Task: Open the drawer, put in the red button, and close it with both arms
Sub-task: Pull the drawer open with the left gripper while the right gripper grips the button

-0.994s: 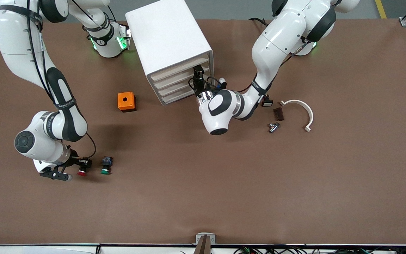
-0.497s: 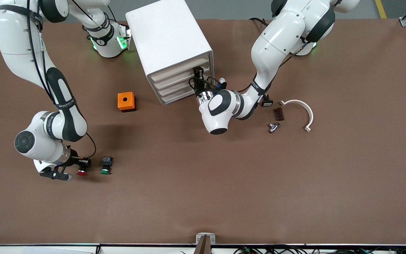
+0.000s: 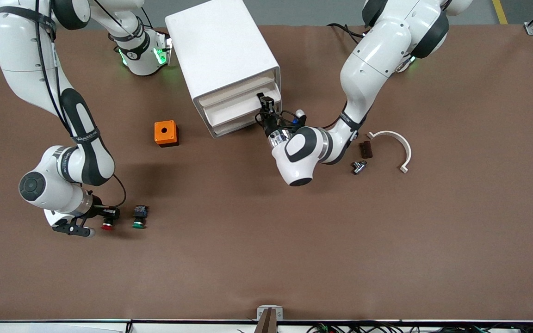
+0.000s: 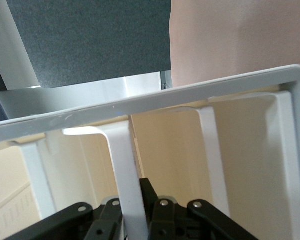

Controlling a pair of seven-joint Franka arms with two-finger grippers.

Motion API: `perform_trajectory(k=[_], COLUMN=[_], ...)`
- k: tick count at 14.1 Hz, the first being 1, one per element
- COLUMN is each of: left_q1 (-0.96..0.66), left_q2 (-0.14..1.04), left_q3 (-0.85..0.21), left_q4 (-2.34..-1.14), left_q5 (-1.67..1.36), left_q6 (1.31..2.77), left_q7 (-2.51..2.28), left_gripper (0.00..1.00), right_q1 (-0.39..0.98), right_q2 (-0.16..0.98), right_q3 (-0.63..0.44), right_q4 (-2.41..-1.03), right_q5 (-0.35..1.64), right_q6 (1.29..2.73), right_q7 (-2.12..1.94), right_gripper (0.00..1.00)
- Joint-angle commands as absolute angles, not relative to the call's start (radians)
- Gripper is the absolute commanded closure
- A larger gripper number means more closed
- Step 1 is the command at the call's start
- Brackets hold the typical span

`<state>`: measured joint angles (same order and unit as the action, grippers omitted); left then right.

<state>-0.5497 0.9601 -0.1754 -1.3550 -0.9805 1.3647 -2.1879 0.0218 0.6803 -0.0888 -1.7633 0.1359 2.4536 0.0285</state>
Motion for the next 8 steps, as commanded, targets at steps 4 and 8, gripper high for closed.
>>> perform_trajectory(k=[4,8], left_q1=[-0.456,-0.408], left_q2=[0.973,0.973], left_q3=[-0.169,-0.169], left_q4=[-1.348,-1.347], left_q5=[-0.997,-0.999], left_q6=[1.368,1.381], left_q7=[-2.155,-2.155], left_gripper=[0.91,0.90], right_q1=[0.014,0.011], right_q2=[0.701,0.710], right_q3=[-0.084,-0.084], right_q4=[-1.753,-1.749], right_q5=[0.126,0.124], right_q6=[2.447,2.448], right_q7=[0.023,0.021], right_gripper=[1.00,1.00])
